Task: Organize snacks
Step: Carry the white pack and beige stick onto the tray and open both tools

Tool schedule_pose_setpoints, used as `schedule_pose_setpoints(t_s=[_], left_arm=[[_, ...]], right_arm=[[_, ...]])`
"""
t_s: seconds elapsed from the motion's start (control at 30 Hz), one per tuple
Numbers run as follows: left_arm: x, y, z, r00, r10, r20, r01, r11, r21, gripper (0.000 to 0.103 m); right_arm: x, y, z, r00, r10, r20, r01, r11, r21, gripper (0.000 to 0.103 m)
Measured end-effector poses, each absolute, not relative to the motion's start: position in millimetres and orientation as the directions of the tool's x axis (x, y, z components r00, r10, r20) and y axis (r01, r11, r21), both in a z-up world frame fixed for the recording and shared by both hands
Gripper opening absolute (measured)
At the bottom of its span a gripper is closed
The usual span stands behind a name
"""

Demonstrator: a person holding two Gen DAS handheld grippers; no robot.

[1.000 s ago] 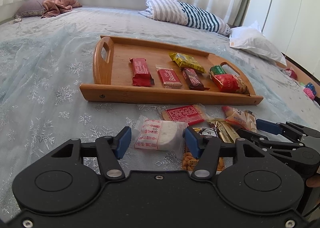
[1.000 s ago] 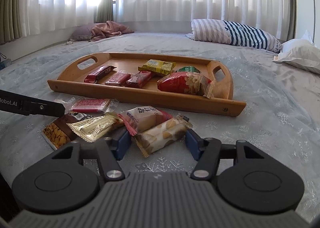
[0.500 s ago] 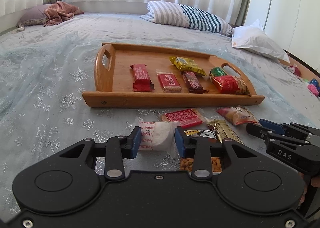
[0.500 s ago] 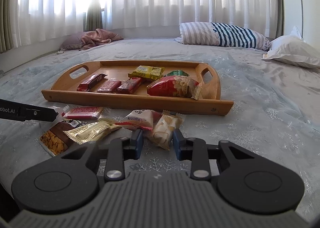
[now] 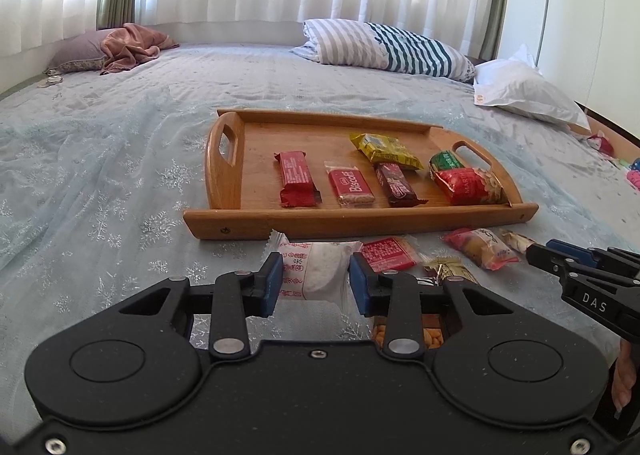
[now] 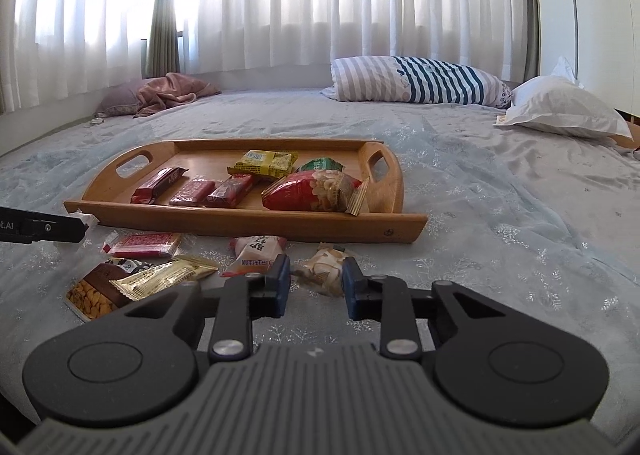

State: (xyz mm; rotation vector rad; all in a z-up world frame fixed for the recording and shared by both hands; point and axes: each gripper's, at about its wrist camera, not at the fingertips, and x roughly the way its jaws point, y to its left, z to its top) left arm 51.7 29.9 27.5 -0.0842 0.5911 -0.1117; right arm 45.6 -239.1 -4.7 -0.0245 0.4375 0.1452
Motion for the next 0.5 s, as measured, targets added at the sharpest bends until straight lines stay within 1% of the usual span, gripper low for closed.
schedule_pose_setpoints(t_s=[0.13,0.27,0.3,0.37,0.4,0.47,0.5], left_arm=[[56,34,32,0.828,-0.121,-0.547,0.065,0.991,-0.121,0.034],[59,38,36,0.837,-0.105,-0.537,0.050,0.992,-0.116,0.034],[59,38,37,0.838,-0.104,-0.536,0.047,0.992,-0.118,0.034],[59,39,37,0.839,-0.101,-0.535,0.044,0.992,-0.118,0.034],[59,39,37,0.839,-0.099,-0.536,0.043,0.992,-0.116,0.034],[60,39,36,0.837,-0.098,-0.539,0.042,0.992,-0.116,0.034],[60,39,36,0.835,-0.098,-0.541,0.041,0.992,-0.116,0.034]], right_arm=[[44,-240,0,0.903,0.118,-0.413,-0.131,0.991,-0.004,0.027],[45,-241,0,0.901,0.111,-0.420,-0.124,0.992,-0.005,0.027],[46,-242,-1,0.899,0.105,-0.424,-0.117,0.993,-0.004,0.028],[48,-244,-3,0.890,0.098,-0.446,-0.104,0.994,0.010,0.033],[50,-245,-5,0.884,0.098,-0.456,-0.095,0.995,0.030,0.041],[52,-251,-8,0.876,0.104,-0.472,-0.073,0.994,0.083,0.050],[52,-253,-8,0.874,0.103,-0.475,-0.061,0.993,0.103,0.053]])
